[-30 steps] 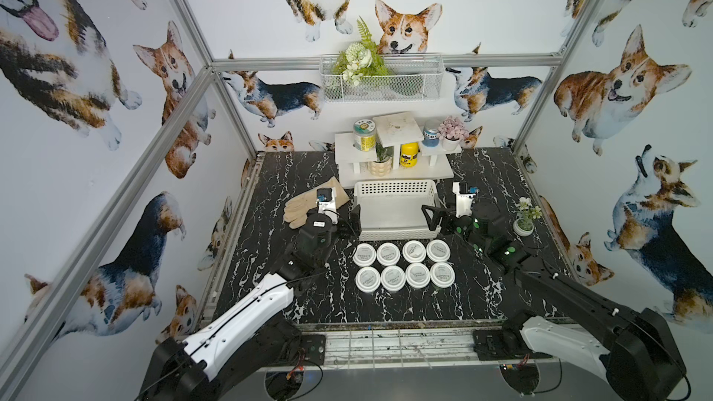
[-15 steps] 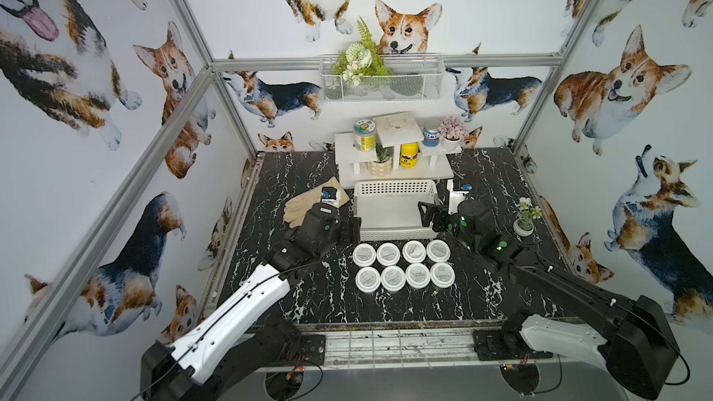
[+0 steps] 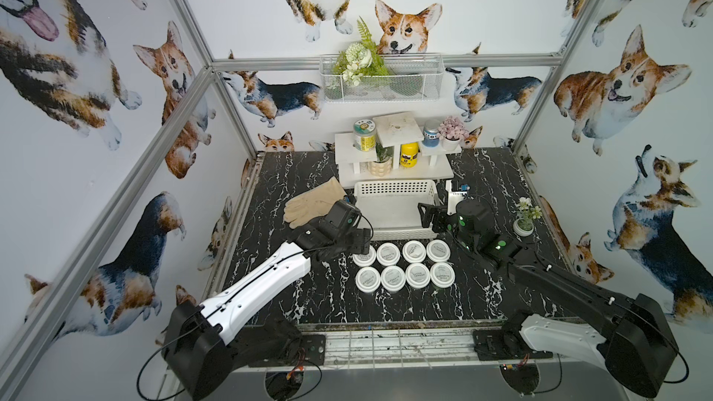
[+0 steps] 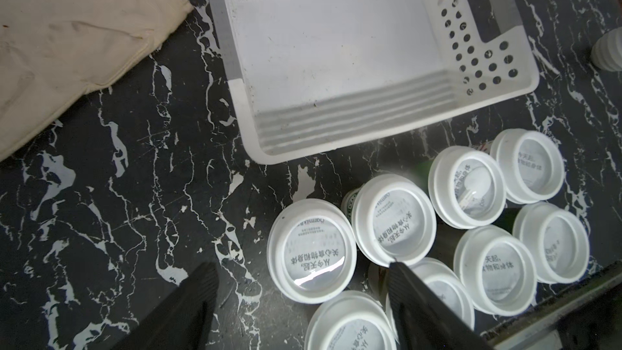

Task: Put the yogurt in the basket
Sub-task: Pick up the yogurt from the center of the board.

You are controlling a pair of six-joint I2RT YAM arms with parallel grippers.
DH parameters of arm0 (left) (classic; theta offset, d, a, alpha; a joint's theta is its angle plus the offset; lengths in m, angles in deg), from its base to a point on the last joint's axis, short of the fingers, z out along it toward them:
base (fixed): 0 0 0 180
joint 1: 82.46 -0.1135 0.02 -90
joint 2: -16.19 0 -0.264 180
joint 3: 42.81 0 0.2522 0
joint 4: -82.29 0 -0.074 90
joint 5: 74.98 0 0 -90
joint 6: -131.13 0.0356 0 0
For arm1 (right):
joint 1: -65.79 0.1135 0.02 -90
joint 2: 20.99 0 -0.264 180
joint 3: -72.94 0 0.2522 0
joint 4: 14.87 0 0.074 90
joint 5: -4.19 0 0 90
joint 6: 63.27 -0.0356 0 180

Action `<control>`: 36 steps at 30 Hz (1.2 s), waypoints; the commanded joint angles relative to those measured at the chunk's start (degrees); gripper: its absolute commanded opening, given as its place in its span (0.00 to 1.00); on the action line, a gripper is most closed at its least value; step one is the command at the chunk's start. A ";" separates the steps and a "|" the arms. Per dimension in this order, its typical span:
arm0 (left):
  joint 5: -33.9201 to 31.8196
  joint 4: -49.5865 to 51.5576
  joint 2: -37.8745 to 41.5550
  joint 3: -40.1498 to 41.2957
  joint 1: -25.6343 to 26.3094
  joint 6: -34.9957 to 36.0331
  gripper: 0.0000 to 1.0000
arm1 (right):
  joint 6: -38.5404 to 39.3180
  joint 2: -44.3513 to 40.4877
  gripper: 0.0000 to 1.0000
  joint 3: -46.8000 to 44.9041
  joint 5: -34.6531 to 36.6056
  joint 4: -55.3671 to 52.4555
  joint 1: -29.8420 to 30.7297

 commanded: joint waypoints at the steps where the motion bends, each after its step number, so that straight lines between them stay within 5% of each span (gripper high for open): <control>1: -0.18 1.65 -1.29 -0.44 0.91 -0.11 0.80 | 0.61 0.08 0.96 0.46 -0.01 0.34 -0.01; 36: -1.25 0.24 -10.13 0.67 4.62 -0.74 0.82 | 0.75 2.62 0.95 1.58 -0.41 -0.38 -0.03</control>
